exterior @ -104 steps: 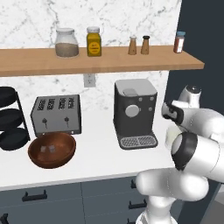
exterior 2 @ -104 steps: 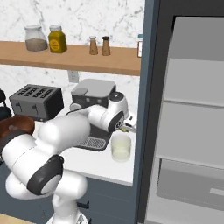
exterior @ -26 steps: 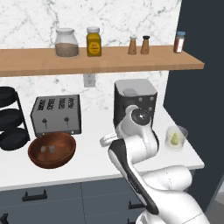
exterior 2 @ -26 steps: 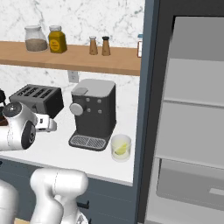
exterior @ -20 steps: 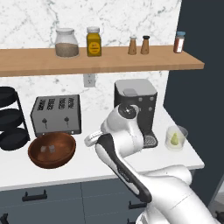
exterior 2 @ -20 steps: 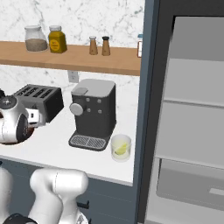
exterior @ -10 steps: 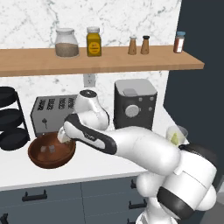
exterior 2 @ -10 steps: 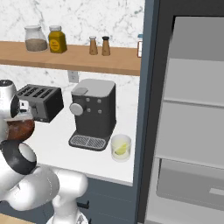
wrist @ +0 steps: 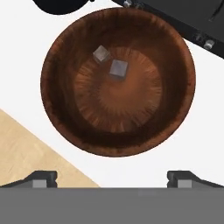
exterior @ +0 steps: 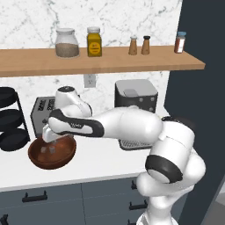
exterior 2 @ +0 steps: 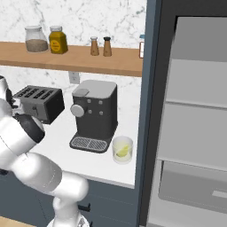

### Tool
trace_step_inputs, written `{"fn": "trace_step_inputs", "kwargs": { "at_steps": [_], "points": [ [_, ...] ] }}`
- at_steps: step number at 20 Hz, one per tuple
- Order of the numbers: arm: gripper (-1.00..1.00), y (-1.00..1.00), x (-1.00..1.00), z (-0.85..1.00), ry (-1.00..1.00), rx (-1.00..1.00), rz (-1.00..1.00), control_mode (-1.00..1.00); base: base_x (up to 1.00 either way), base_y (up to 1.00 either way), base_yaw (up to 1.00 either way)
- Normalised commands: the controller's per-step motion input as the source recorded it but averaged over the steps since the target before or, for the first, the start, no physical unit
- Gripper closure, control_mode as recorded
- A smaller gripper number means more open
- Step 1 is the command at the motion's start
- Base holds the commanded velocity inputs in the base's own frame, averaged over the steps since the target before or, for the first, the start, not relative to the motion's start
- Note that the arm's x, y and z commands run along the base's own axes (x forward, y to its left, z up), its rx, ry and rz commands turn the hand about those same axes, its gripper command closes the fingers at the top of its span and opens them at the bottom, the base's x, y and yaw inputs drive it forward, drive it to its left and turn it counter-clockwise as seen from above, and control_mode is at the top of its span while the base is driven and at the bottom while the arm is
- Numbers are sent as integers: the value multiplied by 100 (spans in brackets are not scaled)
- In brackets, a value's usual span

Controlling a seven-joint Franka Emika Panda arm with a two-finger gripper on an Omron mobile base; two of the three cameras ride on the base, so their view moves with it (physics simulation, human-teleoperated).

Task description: Grab a lemon wedge from the fridge and one ice cube from the ice bowl, and put them in the glass of lemonade.

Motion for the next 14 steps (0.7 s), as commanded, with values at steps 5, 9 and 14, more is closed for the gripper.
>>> {"fn": "trace_step_inputs", "kwargs": {
  "at_steps": [5, 9, 14],
  "points": [
    [-100, 38, 30, -38, -4, 0, 0, -100, 0, 0, 0],
    [-100, 19, 36, -36, -1, 0, 0, -100, 0, 0, 0],
    [-100, 2, 34, -30, 0, -2, 0, -100, 0, 0, 0]
  ]
}}
